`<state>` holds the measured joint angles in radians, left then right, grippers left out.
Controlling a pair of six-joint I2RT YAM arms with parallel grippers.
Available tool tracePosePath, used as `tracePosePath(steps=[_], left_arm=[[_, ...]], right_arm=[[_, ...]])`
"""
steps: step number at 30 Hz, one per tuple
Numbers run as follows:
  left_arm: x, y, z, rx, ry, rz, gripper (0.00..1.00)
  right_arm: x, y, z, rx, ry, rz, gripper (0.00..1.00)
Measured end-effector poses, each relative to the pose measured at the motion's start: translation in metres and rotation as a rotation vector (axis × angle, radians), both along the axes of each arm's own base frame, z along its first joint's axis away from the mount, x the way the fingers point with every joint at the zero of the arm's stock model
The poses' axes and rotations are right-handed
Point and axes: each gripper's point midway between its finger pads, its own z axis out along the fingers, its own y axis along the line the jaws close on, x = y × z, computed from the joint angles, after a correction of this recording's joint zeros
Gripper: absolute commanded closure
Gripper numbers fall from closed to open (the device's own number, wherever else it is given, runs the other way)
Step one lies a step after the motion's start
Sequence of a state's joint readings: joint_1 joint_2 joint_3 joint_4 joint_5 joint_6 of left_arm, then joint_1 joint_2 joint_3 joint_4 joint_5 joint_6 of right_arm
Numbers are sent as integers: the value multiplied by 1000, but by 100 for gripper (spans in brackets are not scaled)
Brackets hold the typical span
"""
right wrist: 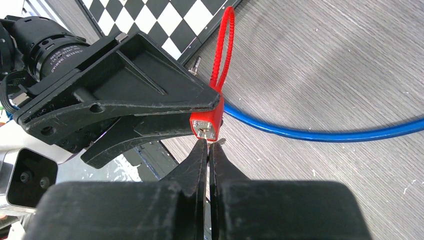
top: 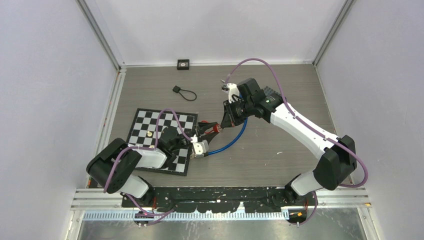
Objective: Unlock with the key
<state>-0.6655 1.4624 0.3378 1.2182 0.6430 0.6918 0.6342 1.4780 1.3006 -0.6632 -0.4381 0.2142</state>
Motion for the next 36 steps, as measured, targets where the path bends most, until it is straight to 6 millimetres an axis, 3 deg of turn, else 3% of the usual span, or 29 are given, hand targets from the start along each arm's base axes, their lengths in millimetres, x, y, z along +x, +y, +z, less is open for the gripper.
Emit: tracePosePath(steps=[14, 25, 36], left_arm=[[2, 0, -1, 4, 9, 6, 100], [15, -3, -1, 11, 71, 50, 100], [20, -2, -11, 33, 133, 78, 100]], right_arm=[[1, 0, 0, 1, 5, -10, 100], [12, -1, -1, -11, -23, -59, 100], [18, 2, -8, -39, -45, -70, 100]])
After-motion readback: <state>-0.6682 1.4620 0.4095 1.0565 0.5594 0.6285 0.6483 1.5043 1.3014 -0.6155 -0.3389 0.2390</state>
